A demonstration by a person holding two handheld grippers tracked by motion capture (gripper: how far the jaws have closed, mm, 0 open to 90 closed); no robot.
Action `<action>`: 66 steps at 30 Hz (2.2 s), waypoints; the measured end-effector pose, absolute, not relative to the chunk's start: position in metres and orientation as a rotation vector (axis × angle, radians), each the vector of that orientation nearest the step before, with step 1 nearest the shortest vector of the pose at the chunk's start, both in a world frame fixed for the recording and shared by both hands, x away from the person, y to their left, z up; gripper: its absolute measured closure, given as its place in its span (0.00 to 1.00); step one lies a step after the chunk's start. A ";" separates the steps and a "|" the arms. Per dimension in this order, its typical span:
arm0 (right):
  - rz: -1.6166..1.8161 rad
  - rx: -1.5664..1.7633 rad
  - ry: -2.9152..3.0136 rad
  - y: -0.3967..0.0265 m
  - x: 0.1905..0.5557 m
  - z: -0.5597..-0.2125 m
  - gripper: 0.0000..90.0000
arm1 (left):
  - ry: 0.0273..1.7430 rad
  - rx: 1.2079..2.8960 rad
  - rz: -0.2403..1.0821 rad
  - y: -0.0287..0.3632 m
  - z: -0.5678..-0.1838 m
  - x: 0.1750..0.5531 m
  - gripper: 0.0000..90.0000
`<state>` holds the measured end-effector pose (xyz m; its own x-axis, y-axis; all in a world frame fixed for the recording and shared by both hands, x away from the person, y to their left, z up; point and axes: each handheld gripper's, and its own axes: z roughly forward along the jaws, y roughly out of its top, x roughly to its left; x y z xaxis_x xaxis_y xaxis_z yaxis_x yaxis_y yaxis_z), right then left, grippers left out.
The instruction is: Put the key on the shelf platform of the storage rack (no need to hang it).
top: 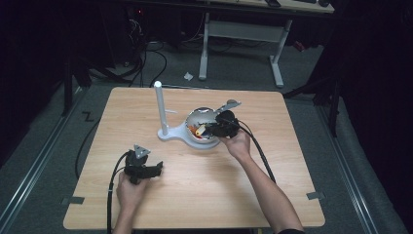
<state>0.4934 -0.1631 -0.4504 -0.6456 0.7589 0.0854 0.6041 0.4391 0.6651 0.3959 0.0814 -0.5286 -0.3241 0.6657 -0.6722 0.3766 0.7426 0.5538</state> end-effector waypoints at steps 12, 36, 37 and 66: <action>0.975 1.212 2.440 -0.161 0.492 -0.451 0.64 | 1.953 0.791 0.365 0.081 -0.529 0.396 0.20; 1.110 1.228 2.306 -0.207 0.472 -0.419 0.51 | 1.953 0.791 0.365 0.081 -0.529 0.396 0.20; 1.110 1.228 2.306 -0.207 0.472 -0.419 0.51 | 1.953 0.791 0.365 0.081 -0.529 0.396 0.20; 1.138 1.238 2.203 -0.257 0.426 -0.376 0.49 | 1.954 0.790 0.365 0.081 -0.529 0.396 0.19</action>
